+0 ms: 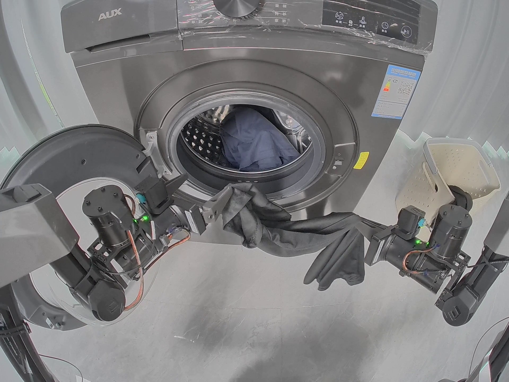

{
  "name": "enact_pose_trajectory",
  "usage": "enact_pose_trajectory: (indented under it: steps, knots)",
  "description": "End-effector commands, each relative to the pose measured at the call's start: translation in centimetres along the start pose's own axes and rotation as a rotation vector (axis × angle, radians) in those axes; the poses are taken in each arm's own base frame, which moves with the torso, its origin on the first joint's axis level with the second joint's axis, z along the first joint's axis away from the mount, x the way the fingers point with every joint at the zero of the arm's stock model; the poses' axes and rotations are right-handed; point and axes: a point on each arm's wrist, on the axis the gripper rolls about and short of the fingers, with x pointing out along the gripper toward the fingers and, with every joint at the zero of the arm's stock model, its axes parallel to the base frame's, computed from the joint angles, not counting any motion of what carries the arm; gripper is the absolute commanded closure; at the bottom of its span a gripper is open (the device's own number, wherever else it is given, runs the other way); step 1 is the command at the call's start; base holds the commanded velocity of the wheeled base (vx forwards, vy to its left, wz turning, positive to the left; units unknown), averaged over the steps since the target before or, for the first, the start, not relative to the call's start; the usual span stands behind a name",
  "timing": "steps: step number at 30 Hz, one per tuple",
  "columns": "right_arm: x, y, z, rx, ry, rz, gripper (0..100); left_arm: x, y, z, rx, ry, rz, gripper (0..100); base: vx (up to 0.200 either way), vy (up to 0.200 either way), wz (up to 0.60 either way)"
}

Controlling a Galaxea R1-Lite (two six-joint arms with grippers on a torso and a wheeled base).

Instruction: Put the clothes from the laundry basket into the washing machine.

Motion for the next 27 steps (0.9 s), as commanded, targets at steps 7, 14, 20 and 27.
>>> enact_pose_trajectory:
  steps: [7,14,20,27]
  knots:
    - [0.7,1.9,-0.5,0.01,0.012,0.066,100,-2.3,-5.6,6.8,-0.134,-0.186,-0.218,0,0.0,0.0,0.0]
    - [0.9,2.3,-0.4,0.015,0.001,0.076,100,-4.7,-6.1,2.5,-0.113,0.018,-0.292,0,0.0,0.0,0.0]
    - [1.0,2.3,-0.4,0.015,0.0,0.076,100,-5.0,-5.1,-1.8,0.013,0.175,-0.272,0,0.0,0.0,0.0]
    - [1.2,2.3,0.0,0.016,-0.017,0.078,100,-5.6,-4.7,-1.9,0.033,0.188,-0.315,0,0.0,0.0,0.0]
